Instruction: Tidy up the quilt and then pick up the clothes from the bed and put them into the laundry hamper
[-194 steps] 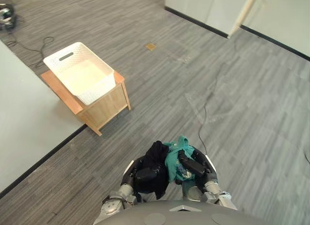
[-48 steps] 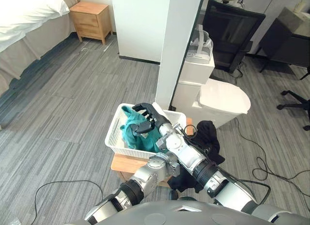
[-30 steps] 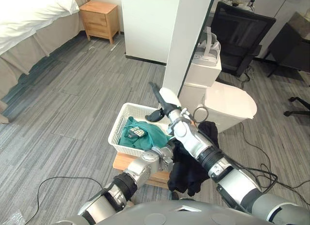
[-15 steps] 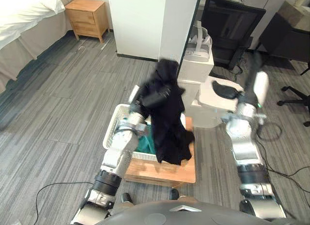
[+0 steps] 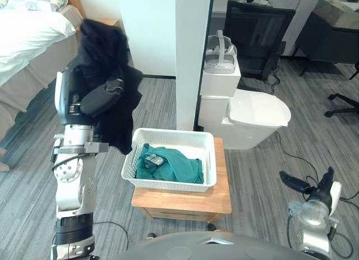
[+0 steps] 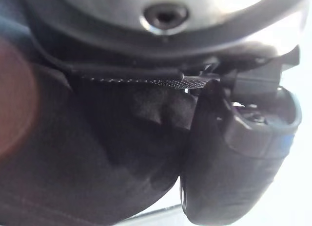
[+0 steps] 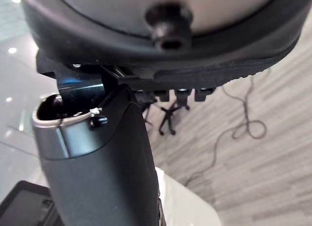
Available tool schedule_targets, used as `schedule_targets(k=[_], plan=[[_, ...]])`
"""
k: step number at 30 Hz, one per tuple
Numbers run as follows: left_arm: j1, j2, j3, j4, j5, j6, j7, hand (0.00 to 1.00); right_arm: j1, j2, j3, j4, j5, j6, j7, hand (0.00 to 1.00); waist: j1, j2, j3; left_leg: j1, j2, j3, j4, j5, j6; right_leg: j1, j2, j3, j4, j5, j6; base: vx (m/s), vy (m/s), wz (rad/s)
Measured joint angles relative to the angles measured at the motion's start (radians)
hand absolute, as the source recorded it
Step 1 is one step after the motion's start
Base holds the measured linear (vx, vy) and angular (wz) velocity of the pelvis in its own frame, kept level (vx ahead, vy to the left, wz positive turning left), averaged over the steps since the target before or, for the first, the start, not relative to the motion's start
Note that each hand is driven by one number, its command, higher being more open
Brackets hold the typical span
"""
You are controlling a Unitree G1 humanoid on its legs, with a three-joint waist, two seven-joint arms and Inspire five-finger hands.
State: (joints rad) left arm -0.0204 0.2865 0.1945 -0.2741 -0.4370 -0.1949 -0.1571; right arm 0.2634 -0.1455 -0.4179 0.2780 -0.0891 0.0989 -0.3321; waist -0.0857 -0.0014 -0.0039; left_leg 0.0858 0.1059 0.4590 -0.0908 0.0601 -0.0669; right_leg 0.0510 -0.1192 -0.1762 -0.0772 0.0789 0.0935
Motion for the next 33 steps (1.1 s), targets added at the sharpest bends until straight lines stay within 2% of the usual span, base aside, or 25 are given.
schedule_targets(k=[5, 10, 14, 19, 21, 27, 30, 33], plan=[[-0.057, -0.001, -0.078, 0.019, 0.020, 0.005, -0.051, 0.00, 0.019, 0.033, 0.018, 0.107, 0.030, -0.049, 0.029, 1.00, -0.006, 0.014, -0.038, 0.012, 0.002, 0.043, 0.000, -0.014, -0.009, -0.011, 0.000, 0.041, 0.000, 0.001, 0.000, 0.03, 0.030, -0.26], [-0.125, -0.003, -0.111, 0.193, 0.148, 0.000, -0.017, 0.00, 0.039, 0.033, 0.016, 0.268, 0.063, -0.058, 0.083, 1.00, -0.016, 0.021, -0.049, 0.029, 0.011, 0.068, 0.000, -0.022, -0.023, -0.008, 0.007, 0.059, 0.000, 0.003, -0.005, 0.04, 0.000, -0.14], [-0.171, -0.002, -0.111, 0.332, 0.173, 0.001, -0.001, 0.00, 0.059, 0.036, 0.011, 0.384, 0.067, -0.059, 0.120, 1.00, -0.027, 0.014, -0.049, 0.028, 0.009, 0.085, -0.001, -0.028, -0.027, -0.017, 0.006, 0.075, 0.001, 0.004, -0.004, 0.01, 0.005, -0.14], [-0.215, 0.002, -0.117, 0.456, 0.171, 0.006, 0.016, 0.00, 0.104, 0.071, -0.066, 0.512, 0.067, -0.069, 0.159, 1.00, -0.032, -0.017, -0.064, 0.029, 0.008, 0.113, 0.000, -0.035, -0.029, -0.034, 0.008, 0.103, 0.007, 0.007, -0.002, 0.02, 0.007, -0.16], [-0.220, 0.007, -0.121, 0.499, 0.170, 0.021, 0.016, 0.00, 0.119, 0.078, -0.073, 0.555, 0.067, -0.068, 0.180, 1.00, -0.052, -0.025, -0.069, 0.037, 0.008, 0.119, 0.000, -0.036, -0.030, -0.034, 0.008, 0.112, 0.012, 0.008, -0.002, 0.02, 0.007, -0.08], [-0.215, 0.005, -0.199, 0.582, 0.175, 0.063, -0.008, 0.00, 0.136, 0.103, -0.095, 0.595, 0.068, -0.066, 0.218, 1.00, -0.057, -0.026, -0.068, 0.047, 0.008, 0.133, 0.000, -0.050, -0.039, -0.039, 0.013, 0.134, 0.023, 0.006, -0.005, -0.02, -0.011, -0.09], [-0.213, 0.007, -0.245, 0.599, 0.178, 0.067, -0.018, 0.00, 0.114, 0.106, -0.098, 0.612, 0.078, -0.066, 0.225, 1.00, -0.055, -0.024, -0.057, 0.064, 0.008, 0.142, 0.000, -0.050, -0.039, -0.031, 0.015, 0.134, 0.027, -0.008, -0.024, -0.04, -0.037, -0.08], [-0.213, 0.007, -0.270, 0.599, 0.180, 0.067, -0.021, 0.00, 0.104, 0.106, -0.094, 0.613, 0.104, -0.067, 0.234, 1.00, -0.055, -0.023, -0.056, 0.064, 0.008, 0.142, 0.000, -0.049, -0.038, -0.031, 0.015, 0.134, 0.025, -0.011, -0.028, -0.04, -0.036, 0.00]])
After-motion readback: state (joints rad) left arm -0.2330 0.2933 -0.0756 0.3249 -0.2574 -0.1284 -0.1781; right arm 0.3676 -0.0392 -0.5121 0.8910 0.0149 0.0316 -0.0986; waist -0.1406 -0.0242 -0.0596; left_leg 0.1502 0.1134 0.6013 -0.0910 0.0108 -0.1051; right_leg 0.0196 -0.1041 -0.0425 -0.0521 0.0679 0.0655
